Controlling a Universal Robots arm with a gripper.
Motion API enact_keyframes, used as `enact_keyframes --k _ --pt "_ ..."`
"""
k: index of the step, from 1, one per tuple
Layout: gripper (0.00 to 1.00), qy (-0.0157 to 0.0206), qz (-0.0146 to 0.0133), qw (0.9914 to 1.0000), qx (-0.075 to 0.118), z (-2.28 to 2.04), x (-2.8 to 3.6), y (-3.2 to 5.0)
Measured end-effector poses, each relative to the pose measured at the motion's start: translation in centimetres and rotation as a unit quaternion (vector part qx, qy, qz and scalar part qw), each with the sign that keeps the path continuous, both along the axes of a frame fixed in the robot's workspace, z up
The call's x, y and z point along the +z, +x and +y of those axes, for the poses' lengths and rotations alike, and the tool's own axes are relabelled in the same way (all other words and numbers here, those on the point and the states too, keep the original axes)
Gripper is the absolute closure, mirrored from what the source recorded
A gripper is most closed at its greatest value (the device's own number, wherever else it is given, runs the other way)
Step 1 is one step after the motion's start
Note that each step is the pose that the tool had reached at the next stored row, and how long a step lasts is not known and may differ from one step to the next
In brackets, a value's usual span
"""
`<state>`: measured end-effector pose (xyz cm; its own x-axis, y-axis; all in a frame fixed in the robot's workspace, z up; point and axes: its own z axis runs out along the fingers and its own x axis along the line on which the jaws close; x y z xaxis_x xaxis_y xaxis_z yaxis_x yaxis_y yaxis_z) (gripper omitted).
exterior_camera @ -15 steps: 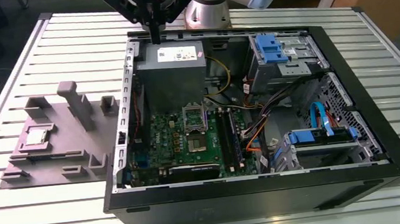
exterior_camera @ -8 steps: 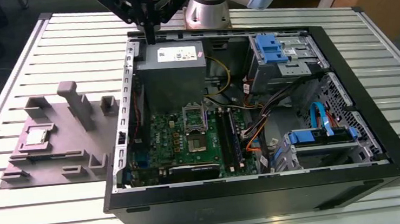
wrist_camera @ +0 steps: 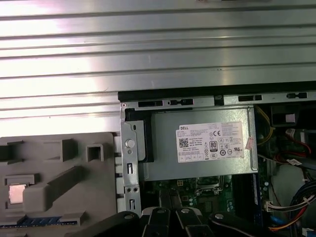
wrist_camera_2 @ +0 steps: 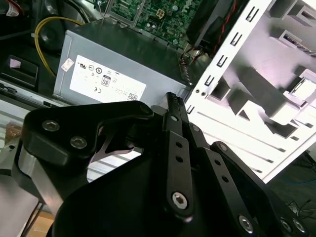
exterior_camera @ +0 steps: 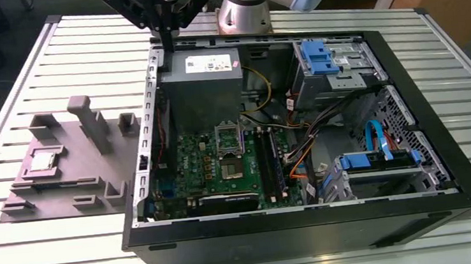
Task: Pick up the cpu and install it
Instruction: 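Reach for the cpu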
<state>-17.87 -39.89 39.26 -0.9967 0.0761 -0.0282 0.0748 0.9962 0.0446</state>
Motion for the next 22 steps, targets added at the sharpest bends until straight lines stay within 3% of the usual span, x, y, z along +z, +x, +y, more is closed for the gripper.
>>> enact_keyframes --k 22 --pt "0.89 0.0 0.0 1.0 0.0 0.0 -0.07 -2.98"
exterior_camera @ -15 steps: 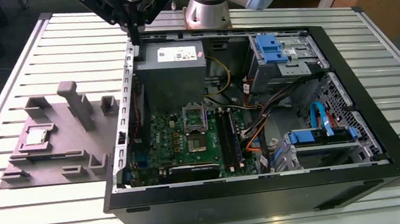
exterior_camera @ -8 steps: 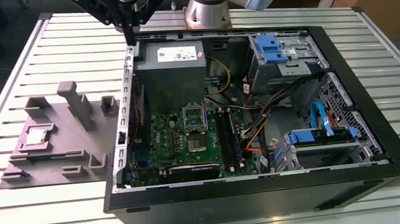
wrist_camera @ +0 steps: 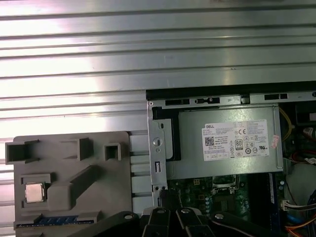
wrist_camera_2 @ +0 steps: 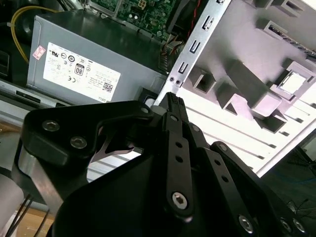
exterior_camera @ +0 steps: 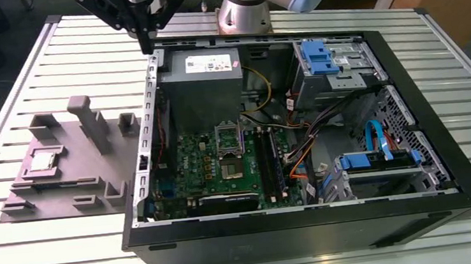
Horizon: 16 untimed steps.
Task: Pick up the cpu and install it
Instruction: 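Reach for the cpu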
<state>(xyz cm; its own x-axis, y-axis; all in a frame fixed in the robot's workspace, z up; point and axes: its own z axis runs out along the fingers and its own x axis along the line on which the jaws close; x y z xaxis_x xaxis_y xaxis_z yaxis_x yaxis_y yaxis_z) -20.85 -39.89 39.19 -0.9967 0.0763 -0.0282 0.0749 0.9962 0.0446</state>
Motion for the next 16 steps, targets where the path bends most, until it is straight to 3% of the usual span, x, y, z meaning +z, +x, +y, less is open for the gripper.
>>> enact_keyframes --k 16 --pt "0.89 0.0 0.0 1.0 0.0 0.0 -0.05 -2.04"
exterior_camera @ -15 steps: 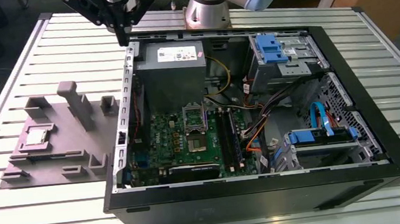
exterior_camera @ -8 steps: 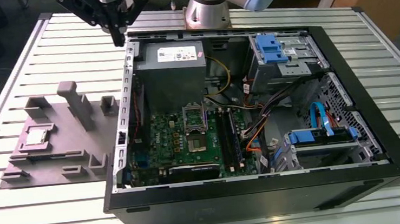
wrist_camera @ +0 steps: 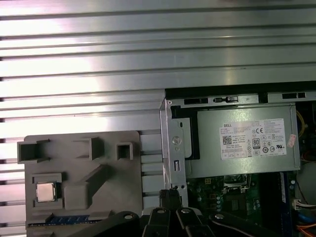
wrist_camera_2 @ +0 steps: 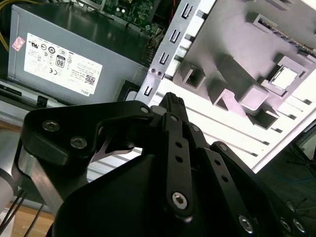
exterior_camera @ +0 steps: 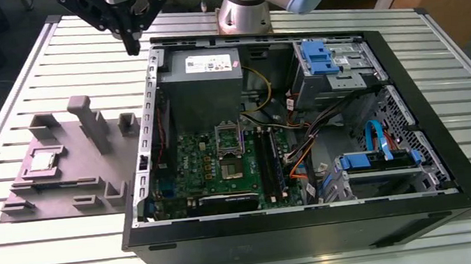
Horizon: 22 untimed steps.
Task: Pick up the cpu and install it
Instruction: 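Reach for the cpu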
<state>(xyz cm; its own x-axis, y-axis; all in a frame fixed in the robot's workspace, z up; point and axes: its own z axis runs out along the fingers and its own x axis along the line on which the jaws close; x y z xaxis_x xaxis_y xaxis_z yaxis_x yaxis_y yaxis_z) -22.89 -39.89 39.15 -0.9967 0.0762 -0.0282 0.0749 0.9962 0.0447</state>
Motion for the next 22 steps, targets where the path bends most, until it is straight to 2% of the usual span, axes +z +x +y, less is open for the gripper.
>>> enact_keyframes --k 22 --pt "0.89 0.0 0.0 1.0 0.0 0.0 -0.04 -2.42"
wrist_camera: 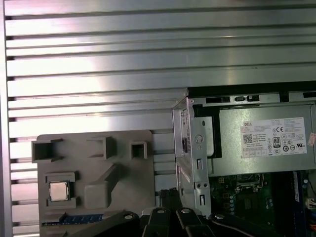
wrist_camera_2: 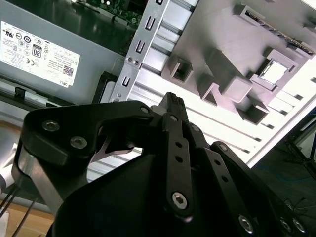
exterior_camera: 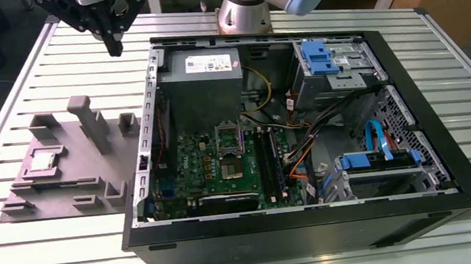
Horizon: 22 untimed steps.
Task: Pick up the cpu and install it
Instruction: 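Reach for the cpu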
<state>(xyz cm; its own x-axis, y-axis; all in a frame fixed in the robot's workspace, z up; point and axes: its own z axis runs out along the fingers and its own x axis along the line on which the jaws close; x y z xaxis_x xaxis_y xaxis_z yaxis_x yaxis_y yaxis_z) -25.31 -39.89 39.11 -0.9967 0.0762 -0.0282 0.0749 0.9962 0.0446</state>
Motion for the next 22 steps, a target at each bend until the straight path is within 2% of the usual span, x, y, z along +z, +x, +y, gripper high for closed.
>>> enact_keyframes --k 12,22 --pt "0.89 0.0 0.0 1.0 0.0 0.0 -0.03 -1.36" --pt "0.89 0.0 -0.0004 1.0 0.0 0.0 -0.1 -3.68"
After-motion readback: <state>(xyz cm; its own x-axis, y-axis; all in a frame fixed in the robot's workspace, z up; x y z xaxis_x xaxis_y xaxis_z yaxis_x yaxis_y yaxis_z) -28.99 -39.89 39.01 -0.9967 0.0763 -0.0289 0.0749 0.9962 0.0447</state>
